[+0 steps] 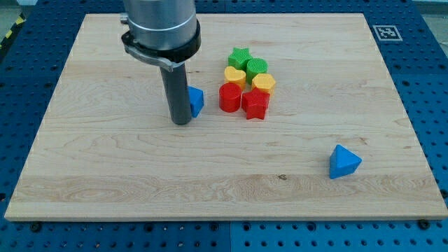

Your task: Push the blue cube into the red circle

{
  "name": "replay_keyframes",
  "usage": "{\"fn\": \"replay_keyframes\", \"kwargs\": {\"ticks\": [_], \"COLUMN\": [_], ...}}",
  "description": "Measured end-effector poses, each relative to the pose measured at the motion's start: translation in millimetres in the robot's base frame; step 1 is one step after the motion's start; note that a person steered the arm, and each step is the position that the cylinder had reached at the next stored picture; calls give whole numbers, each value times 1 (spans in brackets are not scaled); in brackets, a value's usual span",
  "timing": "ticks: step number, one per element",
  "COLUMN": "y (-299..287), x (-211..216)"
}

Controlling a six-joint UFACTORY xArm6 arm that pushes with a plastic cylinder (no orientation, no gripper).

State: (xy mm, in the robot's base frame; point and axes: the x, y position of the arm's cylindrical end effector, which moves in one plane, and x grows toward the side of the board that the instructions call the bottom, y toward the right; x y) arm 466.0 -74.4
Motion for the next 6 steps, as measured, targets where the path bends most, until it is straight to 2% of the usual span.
{"fn": "replay_keyframes", "kwargs": {"ticks": [2,6], "y": [-30,-2], "x": [-3,-28]}}
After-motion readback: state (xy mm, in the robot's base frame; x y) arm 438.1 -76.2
